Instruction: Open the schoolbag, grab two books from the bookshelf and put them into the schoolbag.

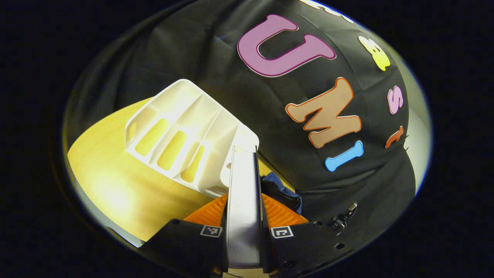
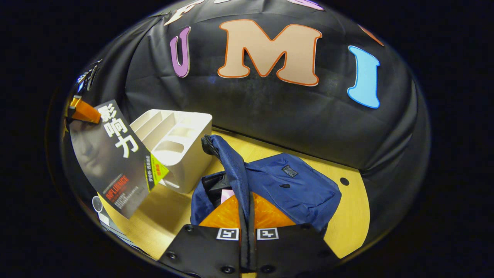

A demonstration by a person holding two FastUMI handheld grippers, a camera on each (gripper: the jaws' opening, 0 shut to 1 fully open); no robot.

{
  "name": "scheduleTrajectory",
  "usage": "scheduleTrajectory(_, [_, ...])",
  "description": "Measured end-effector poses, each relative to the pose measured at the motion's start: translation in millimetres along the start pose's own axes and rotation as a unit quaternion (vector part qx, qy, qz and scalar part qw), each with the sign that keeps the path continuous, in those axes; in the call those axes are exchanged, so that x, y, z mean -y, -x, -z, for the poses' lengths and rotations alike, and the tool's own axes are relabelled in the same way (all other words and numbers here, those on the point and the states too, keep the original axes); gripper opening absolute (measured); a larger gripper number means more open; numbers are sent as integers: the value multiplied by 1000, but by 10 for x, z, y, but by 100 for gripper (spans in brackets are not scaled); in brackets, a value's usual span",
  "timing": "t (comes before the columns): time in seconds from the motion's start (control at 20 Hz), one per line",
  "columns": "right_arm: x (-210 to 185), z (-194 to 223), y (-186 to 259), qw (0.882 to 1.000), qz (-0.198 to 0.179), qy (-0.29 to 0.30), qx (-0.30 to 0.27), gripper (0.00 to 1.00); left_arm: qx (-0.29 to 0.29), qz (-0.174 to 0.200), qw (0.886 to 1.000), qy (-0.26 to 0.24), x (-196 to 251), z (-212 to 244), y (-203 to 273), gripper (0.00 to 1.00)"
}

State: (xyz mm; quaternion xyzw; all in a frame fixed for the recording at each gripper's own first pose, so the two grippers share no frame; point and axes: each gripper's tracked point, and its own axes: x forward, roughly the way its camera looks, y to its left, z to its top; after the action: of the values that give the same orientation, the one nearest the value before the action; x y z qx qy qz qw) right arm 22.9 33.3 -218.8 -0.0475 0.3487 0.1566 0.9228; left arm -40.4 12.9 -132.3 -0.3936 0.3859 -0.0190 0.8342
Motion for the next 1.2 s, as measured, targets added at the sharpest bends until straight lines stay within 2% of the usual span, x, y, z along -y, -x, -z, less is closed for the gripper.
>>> scheduleTrajectory(0.05, [13,-3,1,1000,-2,1,0,1,-3,6,1000,3,30,85,-45,33])
scheduleTrajectory(0.3, [15,11,16,1000,-14,-6,-1,2,22,39,997,67,143,326,-334,31])
scheduleTrajectory(0.45, [15,22,18,1000,-21,-11,-2,5,53,39,993,94,114,405,-504,31])
scheduleTrajectory(0.7, [27,33,25,999,-33,-17,-3,3,86,49,984,151,162,636,-756,31])
scheduleTrajectory(0.95, [39,29,13,999,-43,-30,-2,2,112,47,980,155,222,906,-990,31])
scheduleTrajectory(1.2, [40,50,3,998,-56,-31,-1,5,133,39,979,152,239,1102,-1211,31])
